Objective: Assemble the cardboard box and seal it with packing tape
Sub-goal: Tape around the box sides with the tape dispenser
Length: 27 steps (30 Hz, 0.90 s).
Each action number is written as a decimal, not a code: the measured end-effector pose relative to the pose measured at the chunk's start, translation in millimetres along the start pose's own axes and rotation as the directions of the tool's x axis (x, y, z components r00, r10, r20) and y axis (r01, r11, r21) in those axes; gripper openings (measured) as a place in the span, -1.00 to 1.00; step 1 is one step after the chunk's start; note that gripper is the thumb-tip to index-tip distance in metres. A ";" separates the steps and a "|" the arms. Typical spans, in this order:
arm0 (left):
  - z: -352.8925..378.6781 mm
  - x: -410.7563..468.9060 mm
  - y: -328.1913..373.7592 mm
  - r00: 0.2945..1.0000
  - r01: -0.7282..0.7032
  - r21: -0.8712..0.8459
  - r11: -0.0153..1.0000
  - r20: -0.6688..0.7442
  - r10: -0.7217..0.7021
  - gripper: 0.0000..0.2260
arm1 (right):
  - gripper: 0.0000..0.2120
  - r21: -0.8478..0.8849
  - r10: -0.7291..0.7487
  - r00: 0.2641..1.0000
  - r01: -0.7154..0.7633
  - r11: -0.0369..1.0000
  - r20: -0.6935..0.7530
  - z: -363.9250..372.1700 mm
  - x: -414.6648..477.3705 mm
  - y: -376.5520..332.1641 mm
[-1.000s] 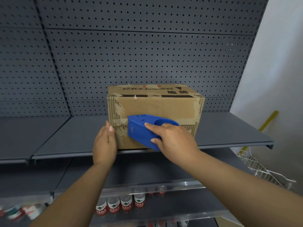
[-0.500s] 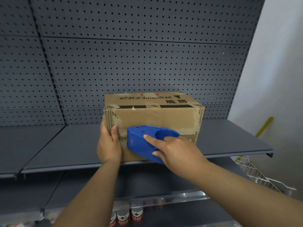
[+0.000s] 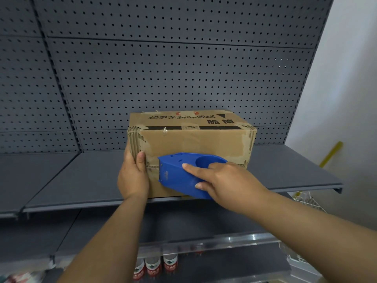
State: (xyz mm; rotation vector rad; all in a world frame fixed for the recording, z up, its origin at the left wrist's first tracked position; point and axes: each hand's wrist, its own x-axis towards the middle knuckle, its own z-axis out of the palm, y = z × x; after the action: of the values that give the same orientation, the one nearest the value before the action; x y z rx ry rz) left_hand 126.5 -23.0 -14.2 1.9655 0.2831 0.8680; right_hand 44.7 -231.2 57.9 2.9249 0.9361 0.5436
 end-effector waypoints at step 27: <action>0.5 0.3 0.3 1.000 -0.010 0.030 0.999 -0.026 0.011 -0.56 | -0.11 -0.322 -0.079 0.983 0.022 0.946 -0.164 11.6 -7.0 19.3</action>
State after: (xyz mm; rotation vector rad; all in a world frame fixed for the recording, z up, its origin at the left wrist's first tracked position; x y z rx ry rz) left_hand 127.0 -23.3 -14.0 1.9863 0.3027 0.9010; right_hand 54.0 -250.1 47.2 2.5892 0.8422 0.8717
